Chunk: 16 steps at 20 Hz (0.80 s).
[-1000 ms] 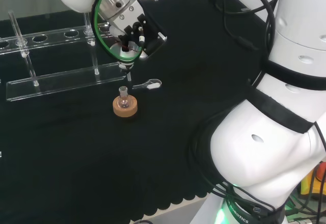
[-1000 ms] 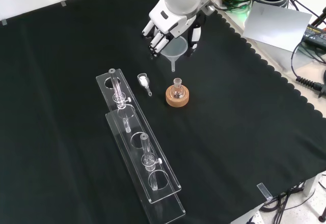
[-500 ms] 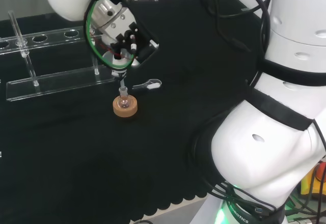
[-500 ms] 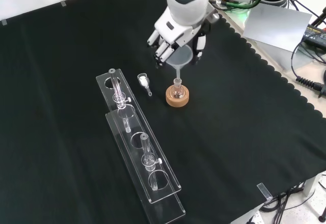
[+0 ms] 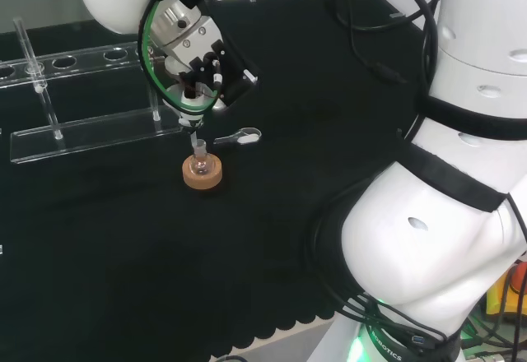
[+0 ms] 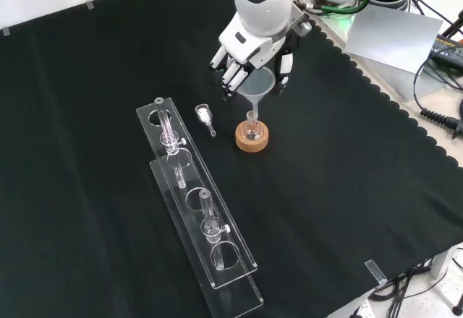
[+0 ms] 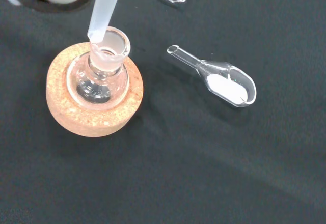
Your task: Place the funnel on the round-bottom flask.
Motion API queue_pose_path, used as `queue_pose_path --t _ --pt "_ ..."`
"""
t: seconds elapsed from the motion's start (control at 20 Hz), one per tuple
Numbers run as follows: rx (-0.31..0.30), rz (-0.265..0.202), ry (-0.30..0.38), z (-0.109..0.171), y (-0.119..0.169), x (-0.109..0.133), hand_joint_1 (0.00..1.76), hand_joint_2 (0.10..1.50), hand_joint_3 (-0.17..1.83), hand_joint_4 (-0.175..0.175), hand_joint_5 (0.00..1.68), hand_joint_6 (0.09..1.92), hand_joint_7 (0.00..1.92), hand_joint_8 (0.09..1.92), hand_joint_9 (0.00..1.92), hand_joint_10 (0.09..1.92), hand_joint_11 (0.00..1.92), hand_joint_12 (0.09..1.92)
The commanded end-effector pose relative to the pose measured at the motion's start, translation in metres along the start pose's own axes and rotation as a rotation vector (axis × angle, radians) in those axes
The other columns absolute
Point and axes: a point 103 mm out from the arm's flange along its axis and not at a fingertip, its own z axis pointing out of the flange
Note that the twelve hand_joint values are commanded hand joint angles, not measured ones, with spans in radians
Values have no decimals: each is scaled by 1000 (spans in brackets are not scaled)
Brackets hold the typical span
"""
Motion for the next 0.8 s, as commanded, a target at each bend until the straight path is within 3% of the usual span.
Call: queue_pose_path --t 0.05,0.8 --pt "1 0 -22 0 1 -2 819 685 561 -57 543 580 641 702 1183 713 557 1263" --pt "1 0 -31 7 3 -9 816 686 564 -57 543 585 639 704 1181 716 558 1262"
